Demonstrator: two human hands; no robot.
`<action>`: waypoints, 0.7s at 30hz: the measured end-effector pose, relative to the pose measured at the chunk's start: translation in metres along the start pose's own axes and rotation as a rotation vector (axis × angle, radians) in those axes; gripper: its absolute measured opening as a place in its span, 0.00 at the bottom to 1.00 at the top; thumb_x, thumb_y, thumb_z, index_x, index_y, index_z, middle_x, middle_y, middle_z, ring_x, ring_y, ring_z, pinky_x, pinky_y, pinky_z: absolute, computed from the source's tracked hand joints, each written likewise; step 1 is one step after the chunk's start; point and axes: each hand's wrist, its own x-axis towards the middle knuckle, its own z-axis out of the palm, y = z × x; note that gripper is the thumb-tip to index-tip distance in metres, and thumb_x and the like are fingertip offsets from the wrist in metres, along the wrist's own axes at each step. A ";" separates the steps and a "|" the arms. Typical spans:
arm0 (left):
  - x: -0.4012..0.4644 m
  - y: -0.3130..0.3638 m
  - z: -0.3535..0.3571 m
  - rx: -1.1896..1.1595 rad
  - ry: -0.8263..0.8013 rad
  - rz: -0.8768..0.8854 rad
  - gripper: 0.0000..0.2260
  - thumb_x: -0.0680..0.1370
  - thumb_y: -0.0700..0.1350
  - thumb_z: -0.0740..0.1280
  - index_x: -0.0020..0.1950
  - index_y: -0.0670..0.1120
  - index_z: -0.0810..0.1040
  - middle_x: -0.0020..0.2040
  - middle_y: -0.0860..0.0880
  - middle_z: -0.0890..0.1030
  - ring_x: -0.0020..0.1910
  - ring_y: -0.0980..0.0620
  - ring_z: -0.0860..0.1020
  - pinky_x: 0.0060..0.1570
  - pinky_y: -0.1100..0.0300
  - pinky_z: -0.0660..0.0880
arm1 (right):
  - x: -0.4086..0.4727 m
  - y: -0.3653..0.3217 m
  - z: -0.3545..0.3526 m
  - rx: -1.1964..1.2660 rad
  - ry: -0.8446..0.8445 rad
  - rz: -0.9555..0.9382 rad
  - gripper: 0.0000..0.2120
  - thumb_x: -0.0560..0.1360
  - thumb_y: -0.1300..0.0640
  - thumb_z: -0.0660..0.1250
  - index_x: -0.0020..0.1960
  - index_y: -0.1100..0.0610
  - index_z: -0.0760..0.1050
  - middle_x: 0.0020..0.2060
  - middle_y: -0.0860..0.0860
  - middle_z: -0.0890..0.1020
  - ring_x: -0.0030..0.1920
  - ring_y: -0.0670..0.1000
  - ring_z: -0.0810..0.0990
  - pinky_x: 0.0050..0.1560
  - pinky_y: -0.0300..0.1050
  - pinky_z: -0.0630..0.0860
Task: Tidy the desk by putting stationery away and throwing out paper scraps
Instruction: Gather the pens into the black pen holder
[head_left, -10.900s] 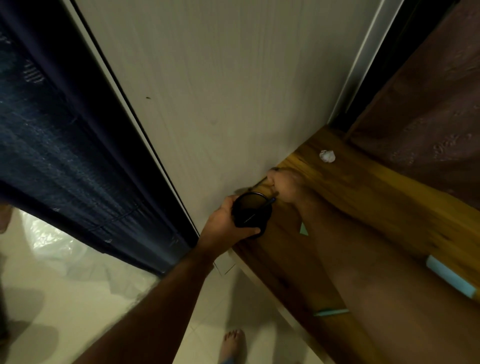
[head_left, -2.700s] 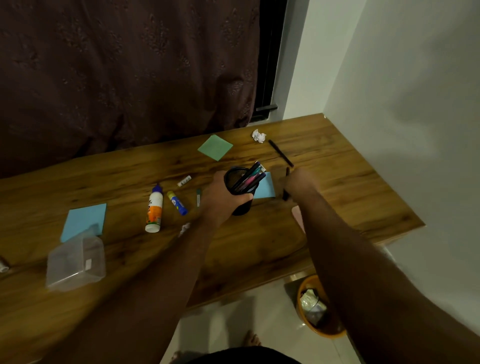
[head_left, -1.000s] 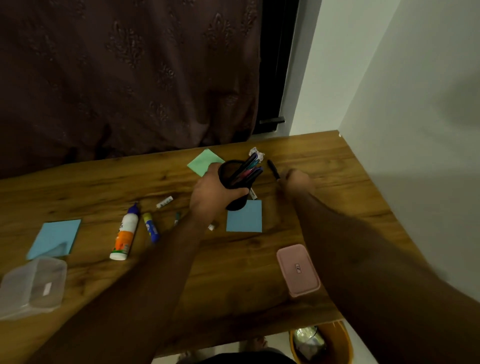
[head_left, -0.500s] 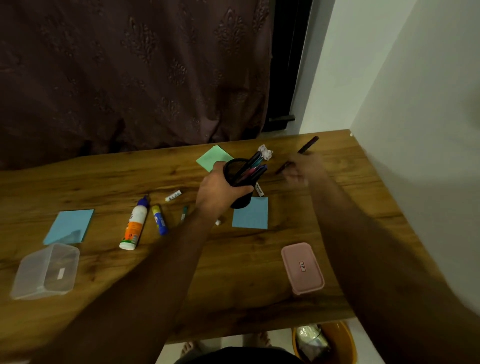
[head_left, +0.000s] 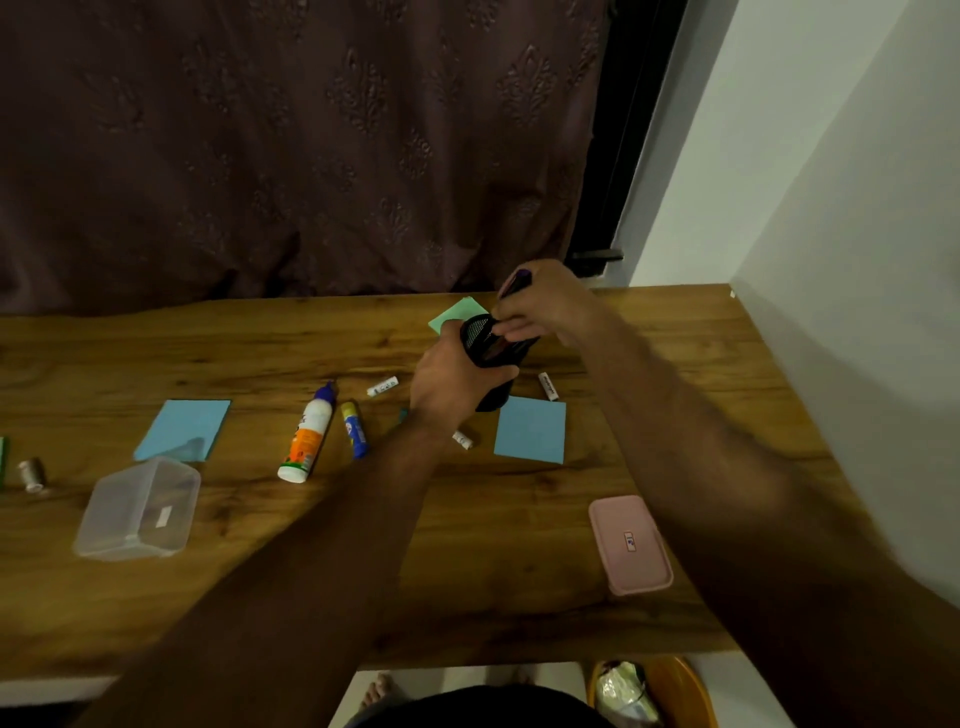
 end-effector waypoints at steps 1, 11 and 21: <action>0.000 -0.003 -0.004 0.001 0.013 -0.004 0.37 0.65 0.57 0.78 0.68 0.48 0.67 0.62 0.49 0.78 0.60 0.47 0.77 0.54 0.51 0.78 | 0.001 -0.002 0.007 -0.029 -0.006 0.001 0.16 0.72 0.68 0.72 0.57 0.62 0.74 0.45 0.63 0.83 0.42 0.55 0.86 0.42 0.47 0.84; 0.012 -0.052 -0.059 -0.001 0.099 -0.050 0.37 0.63 0.58 0.78 0.67 0.48 0.69 0.61 0.49 0.79 0.60 0.47 0.77 0.56 0.50 0.77 | 0.010 -0.028 0.036 -0.078 0.334 -0.236 0.06 0.74 0.55 0.72 0.46 0.56 0.76 0.36 0.54 0.83 0.29 0.51 0.84 0.28 0.44 0.80; 0.029 -0.103 -0.122 0.017 0.168 -0.080 0.37 0.63 0.59 0.78 0.66 0.46 0.69 0.59 0.47 0.80 0.58 0.47 0.78 0.52 0.54 0.77 | 0.040 0.061 0.133 -0.261 0.288 0.022 0.04 0.74 0.60 0.66 0.45 0.59 0.77 0.41 0.57 0.83 0.41 0.59 0.85 0.43 0.54 0.83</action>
